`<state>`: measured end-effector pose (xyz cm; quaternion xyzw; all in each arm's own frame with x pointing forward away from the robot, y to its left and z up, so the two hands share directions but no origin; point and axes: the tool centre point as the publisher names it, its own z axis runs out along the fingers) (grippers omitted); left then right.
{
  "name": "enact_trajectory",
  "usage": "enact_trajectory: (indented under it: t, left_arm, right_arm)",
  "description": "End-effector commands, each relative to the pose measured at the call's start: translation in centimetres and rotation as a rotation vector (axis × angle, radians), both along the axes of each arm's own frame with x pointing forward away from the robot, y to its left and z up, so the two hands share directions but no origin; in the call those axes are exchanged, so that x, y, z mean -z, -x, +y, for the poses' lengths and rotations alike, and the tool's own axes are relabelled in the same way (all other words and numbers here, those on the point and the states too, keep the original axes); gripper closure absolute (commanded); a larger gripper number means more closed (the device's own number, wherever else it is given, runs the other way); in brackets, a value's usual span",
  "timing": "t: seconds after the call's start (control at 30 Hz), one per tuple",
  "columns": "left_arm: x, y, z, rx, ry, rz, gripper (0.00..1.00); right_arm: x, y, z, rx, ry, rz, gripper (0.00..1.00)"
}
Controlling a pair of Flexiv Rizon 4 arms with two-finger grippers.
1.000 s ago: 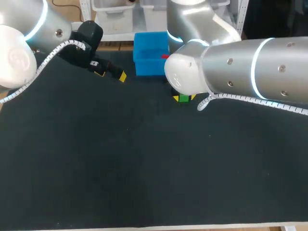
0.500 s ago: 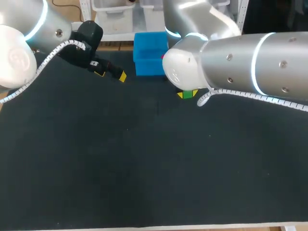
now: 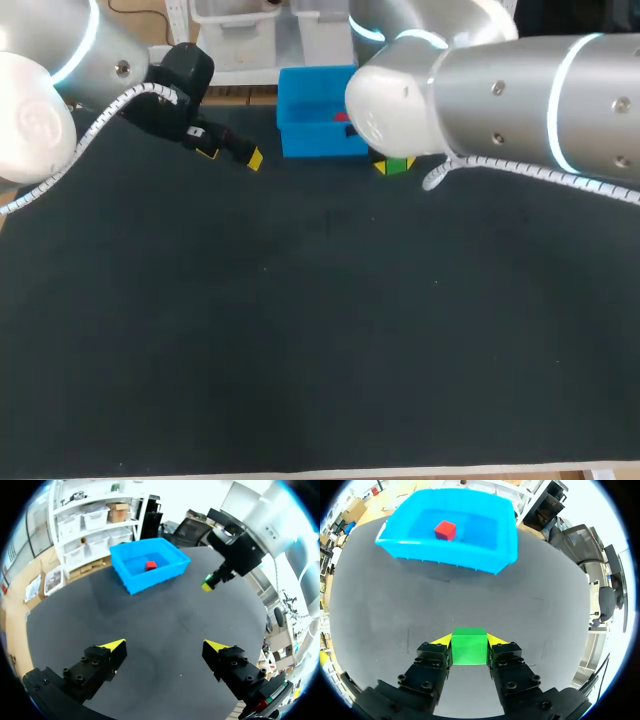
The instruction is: Use the left arm to pick the red cube and place it into the blue plastic box first, then use the right arm to grasp the green cube and put it into the same blue plastic box after the first action is fully finished.
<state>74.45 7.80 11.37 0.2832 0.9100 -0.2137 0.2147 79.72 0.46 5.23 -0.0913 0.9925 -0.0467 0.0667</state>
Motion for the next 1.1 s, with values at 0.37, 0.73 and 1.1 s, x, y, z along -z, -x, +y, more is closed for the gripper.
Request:
enact_trajectory:
  t: [0.37,0.73,1.1]
  left_arm:
    - [0.1,0.0,0.2,0.005,0.006,-0.002,0.0]
    - [0.1,0.0,0.2,0.005,0.006,-0.002,0.0]
    - [0.1,0.0,0.2,0.005,0.006,-0.002,0.0]
  right_arm:
    - [-5.3,-0.4,-1.1,-0.076,-0.051,-0.013,1.0]
    - [-6.5,-1.9,-1.4,-0.151,-0.138,-0.05,1.0]
    - [-7.2,-5.2,-1.6,-0.228,-0.272,-0.075,1.0]
